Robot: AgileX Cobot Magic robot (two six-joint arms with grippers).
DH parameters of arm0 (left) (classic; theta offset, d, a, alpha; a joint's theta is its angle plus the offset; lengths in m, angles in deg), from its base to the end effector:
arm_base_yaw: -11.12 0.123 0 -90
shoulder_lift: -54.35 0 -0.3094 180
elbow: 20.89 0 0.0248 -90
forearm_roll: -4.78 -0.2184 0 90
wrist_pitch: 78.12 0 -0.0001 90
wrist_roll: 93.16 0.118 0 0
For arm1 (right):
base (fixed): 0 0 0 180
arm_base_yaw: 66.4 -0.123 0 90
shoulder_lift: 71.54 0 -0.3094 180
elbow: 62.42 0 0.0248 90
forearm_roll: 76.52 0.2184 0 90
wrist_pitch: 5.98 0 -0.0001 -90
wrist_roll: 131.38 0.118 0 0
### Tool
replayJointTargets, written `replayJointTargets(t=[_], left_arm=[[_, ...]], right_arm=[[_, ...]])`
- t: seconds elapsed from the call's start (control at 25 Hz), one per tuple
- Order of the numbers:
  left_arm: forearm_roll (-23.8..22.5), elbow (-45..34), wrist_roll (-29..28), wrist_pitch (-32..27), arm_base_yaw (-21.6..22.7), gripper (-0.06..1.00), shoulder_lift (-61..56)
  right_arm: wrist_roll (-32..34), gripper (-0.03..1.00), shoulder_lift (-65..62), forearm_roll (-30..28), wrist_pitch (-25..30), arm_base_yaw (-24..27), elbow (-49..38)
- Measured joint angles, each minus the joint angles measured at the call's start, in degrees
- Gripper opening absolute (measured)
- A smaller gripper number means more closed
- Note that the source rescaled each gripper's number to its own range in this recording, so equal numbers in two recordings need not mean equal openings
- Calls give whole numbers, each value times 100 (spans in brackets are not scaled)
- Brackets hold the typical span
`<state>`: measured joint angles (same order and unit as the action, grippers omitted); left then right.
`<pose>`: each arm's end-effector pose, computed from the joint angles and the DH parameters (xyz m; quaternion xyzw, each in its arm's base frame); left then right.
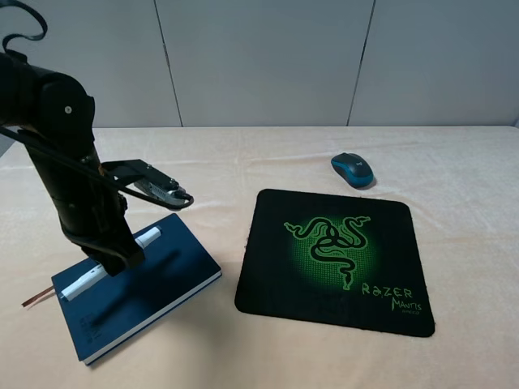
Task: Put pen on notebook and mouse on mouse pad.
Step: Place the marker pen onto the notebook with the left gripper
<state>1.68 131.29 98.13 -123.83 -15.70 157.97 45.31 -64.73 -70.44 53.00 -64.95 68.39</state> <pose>0.2331 -0.1127 0.1800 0.3436 0.9386 0.0163 0.0273 -0.0331 0.0116 0.2529 -0.0150 0.8420 0.0307 0.5384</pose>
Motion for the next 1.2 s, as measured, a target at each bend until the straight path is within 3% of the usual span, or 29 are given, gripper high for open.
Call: replayJointTargets(t=[0.4,0.84,0.88,0.96,1.12,1.2], left_arm=[[12,-584,-47,948,0,0,0],[12,-616,-153,1080,0,4,0],[12,-616,-153,1080,0,8,0],[12,-616,-153,1080,0,26,0],[12,-616,-157,1080,0,82,0],[12,-616,-159,1080,0,92,0]], right_arm=[[0,100,0,0,0,0,0],[0,100,0,0,0,0,0],[0,100,0,0,0,0,0],[0,100,0,0,0,0,0],[0,100,0,0,0,0,0],[0,100,0,0,0,0,0]])
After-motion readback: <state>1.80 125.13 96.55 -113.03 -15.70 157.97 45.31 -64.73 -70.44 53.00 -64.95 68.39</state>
